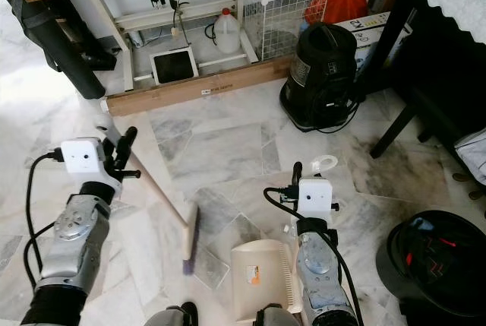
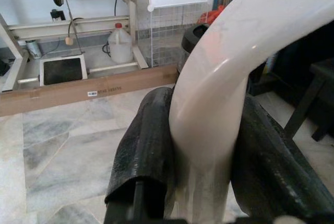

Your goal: Sweep floor

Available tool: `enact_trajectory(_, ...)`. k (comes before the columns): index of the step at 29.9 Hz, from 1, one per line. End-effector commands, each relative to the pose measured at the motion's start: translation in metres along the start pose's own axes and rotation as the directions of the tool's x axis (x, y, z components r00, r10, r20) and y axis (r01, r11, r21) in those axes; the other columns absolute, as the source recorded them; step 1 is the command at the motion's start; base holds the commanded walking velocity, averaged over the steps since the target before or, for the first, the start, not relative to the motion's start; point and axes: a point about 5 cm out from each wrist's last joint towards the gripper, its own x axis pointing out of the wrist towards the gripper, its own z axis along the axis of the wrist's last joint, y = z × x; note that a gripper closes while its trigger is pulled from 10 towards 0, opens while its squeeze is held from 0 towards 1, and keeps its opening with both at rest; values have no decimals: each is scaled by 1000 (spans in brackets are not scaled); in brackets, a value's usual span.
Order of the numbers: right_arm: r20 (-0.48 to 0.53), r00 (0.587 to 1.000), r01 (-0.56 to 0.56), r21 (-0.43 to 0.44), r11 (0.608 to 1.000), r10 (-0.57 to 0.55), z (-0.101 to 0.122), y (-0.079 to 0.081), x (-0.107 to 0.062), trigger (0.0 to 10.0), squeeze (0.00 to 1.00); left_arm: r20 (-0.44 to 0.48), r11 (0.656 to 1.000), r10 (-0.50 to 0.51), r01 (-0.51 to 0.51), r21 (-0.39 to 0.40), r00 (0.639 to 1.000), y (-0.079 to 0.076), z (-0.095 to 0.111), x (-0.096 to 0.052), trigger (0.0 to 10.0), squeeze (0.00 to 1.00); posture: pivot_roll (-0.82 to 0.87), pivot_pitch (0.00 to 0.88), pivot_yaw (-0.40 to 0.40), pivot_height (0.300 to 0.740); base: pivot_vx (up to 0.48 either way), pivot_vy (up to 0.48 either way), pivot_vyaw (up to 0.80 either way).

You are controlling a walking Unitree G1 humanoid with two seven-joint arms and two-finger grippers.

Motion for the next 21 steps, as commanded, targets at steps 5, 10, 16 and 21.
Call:
enact_trajectory(5, -26, 999, -26, -14, 1000, 25, -8, 7, -7, 10000, 0, -16, 988, 37, -34, 153, 999, 32, 4, -6, 10000, 0, 124, 238, 65, 740, 0, 0, 0)
enact_trajectory(10, -28, 999, -29, -13, 1000, 28, -8, 8, -8, 10000, 0, -41, 986, 39, -32, 166, 998, 36, 1, -7, 10000, 0, 125, 242, 66, 740, 0, 0, 0)
enact_trajectory(16, -27, 999, -34, -11, 999, 34, -8, 10, -8, 10000, 0, -176, 984, -15, 46, 175, 984, 28, -20, -9, 10000, 0, 123, 245, 68, 740, 0, 0, 0)
enact_trajectory(21, -39, 998, -54, -7, 999, 54, -10, 14, -12, 10000, 0, -226, 996, -35, 53, 71, 973, 16, -34, -11, 10000, 0, 118, 254, 73, 740, 0, 0, 0)
